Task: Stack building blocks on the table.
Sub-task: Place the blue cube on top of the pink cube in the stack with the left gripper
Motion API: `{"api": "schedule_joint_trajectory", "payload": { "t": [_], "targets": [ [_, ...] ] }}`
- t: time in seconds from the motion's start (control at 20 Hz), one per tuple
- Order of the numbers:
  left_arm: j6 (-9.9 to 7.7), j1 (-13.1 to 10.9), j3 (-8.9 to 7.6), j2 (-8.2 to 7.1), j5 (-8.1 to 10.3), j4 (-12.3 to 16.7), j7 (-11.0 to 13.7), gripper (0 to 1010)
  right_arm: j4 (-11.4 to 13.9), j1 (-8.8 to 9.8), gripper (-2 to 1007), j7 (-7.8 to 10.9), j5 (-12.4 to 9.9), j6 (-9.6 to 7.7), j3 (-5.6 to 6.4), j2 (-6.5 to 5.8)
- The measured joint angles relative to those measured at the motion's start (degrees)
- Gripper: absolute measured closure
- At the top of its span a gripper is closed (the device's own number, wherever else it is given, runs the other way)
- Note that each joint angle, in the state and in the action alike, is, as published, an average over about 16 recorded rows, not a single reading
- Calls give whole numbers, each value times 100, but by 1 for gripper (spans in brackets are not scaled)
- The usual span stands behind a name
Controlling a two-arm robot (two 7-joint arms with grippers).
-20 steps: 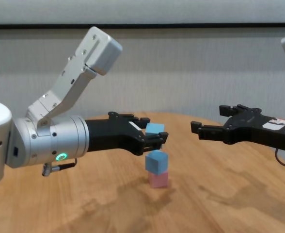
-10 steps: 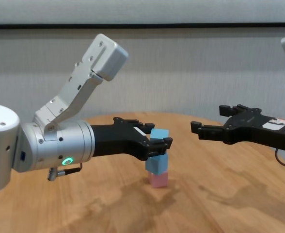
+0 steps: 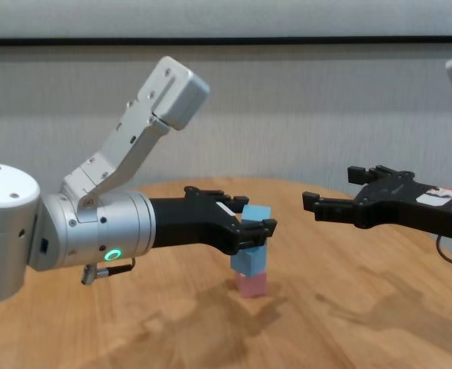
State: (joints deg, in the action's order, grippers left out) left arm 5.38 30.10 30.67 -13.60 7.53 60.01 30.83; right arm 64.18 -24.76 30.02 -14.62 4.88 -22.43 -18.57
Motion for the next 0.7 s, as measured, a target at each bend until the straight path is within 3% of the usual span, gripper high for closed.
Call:
{"api": "schedule_joint_trajectory", "payload": {
  "t": [0.7],
  "targets": [
    [94,125,-14,67,-7,-265,19,452,0,0,0,0,0,0,0,0]
  ]
}}
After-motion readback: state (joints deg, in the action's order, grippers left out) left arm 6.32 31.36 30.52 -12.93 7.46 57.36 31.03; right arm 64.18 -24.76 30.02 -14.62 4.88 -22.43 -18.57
